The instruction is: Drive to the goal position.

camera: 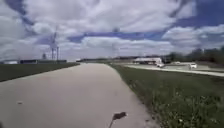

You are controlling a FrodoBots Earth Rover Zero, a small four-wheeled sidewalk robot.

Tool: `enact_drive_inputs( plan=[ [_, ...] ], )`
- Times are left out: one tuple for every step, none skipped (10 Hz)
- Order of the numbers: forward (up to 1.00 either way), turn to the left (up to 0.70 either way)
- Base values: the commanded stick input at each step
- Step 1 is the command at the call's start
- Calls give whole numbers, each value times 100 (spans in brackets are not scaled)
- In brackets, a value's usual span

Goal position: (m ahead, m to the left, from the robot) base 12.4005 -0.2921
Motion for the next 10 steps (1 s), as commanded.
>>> enact_drive_inputs(
  plan=[
    [100, 27],
    [100, 27],
    [100, 2],
    [100, 0],
    [100, 0],
    [100, 13],
    [100, 27],
    [100, 27],
    [100, 8],
    [100, 0]
  ],
)
